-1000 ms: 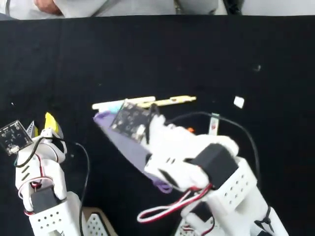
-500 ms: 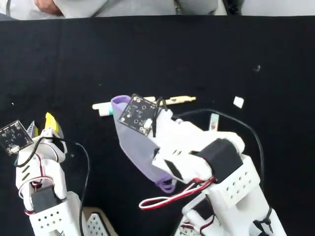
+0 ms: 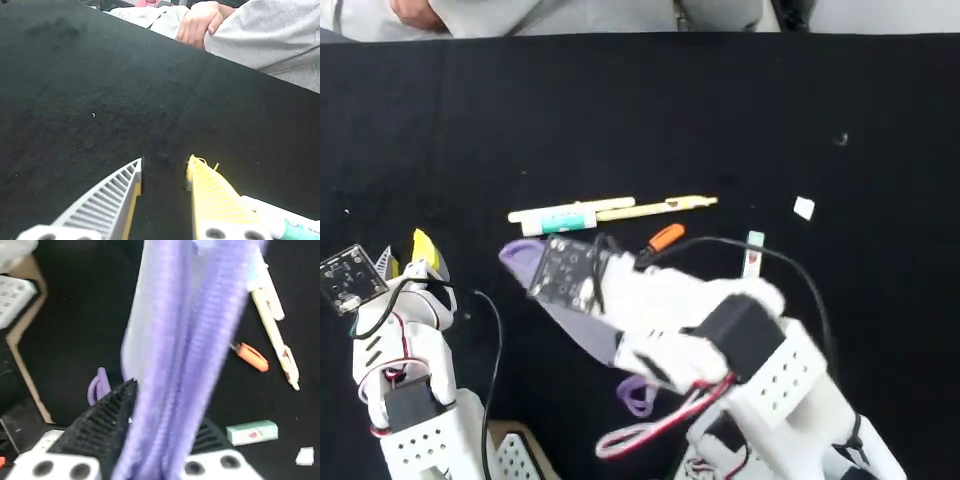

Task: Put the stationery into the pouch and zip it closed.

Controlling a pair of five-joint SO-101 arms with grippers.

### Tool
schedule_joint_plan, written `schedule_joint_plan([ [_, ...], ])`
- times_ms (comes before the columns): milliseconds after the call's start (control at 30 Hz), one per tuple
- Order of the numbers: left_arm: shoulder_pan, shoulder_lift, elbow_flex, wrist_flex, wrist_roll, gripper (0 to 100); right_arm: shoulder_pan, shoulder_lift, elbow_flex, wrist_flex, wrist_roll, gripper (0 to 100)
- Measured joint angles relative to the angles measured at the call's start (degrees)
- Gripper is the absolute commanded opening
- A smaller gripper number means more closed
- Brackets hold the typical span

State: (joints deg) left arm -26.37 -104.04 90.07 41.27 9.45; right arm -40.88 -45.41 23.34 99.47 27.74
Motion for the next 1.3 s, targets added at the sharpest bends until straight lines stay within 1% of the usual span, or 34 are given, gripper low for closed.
schedule_joint_plan([
  [133, 0.0, 0.0, 0.0, 0.0, 0.0, 15, 9.3, 1.2, -4.5, 0.0, 7.2, 1.1],
  [200, 0.0, 0.0, 0.0, 0.0, 0.0, 15, 14.5, 1.2, -8.4, 0.0, 9.6, 1.1],
  [367, 0.0, 0.0, 0.0, 0.0, 0.0, 15, 25.3, 1.2, -16.5, 0.0, 13.6, 1.1],
  [500, 0.0, 0.0, 0.0, 0.0, 0.0, 15, 33.5, 1.2, -17.7, 0.0, 16.7, 1.1],
  [600, 0.0, 0.0, 0.0, 0.0, 0.0, 15, 39.2, 1.2, -17.7, 0.0, 17.3, 1.1],
  [667, 1.2, 0.0, 0.0, 0.0, 0.0, 15, 43.0, 1.2, -17.7, 0.0, 17.3, 1.1],
  [733, 2.1, 0.0, 0.0, 0.0, 0.0, 19, 46.5, 1.2, -16.5, 0.0, 17.3, 1.1],
  [800, 2.5, 0.0, 0.0, 0.0, 0.0, 26, 49.6, 1.2, -14.3, 0.0, 17.3, 1.1],
  [867, 3.6, 0.0, 0.0, 0.0, 0.0, 30, 51.8, 1.2, -12.0, 0.0, 17.3, 1.1],
  [1000, 7.8, 0.0, -0.1, 0.6, -0.4, 28, 52.5, 1.2, -8.9, 0.0, 16.4, 1.1],
  [1167, 12.3, 0.1, -4.0, 6.2, -3.4, 27, 52.7, 1.2, -8.6, 0.0, 15.4, 1.1],
  [1300, 14.3, 0.3, -5.7, 7.9, -6.9, 27, 52.7, 1.2, -8.6, 0.0, 15.2, 1.1],
])
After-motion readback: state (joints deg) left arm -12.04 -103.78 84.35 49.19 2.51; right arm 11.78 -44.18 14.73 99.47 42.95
